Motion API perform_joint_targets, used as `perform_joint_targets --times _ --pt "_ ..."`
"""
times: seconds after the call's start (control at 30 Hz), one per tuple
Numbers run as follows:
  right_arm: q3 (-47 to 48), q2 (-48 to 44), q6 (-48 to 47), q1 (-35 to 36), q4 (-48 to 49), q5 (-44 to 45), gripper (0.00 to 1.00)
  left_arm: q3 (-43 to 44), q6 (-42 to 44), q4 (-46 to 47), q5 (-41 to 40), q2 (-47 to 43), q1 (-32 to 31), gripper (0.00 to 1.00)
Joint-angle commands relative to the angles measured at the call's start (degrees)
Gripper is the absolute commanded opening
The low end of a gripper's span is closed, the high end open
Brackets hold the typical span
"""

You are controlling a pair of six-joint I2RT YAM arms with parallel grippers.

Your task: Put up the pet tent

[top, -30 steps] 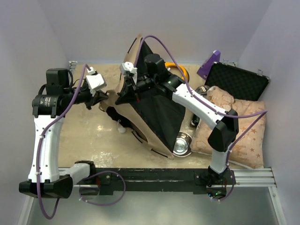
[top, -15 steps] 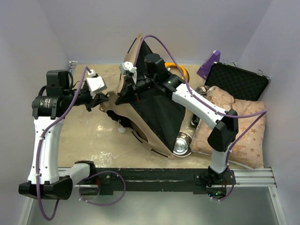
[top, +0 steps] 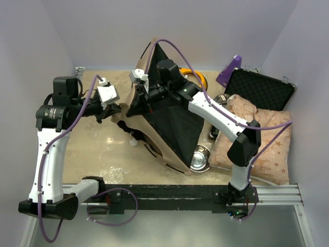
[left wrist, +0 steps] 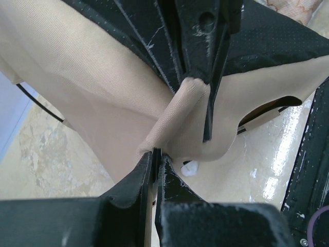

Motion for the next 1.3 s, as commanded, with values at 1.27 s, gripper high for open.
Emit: perform_joint_targets --times 1.27 --pt "5.0 2.2 -1.0 -1.1 -7.6 8.1 0.25 -7.8 -21.7 20.6 -18.8 -9.6 -5.4 0.00"
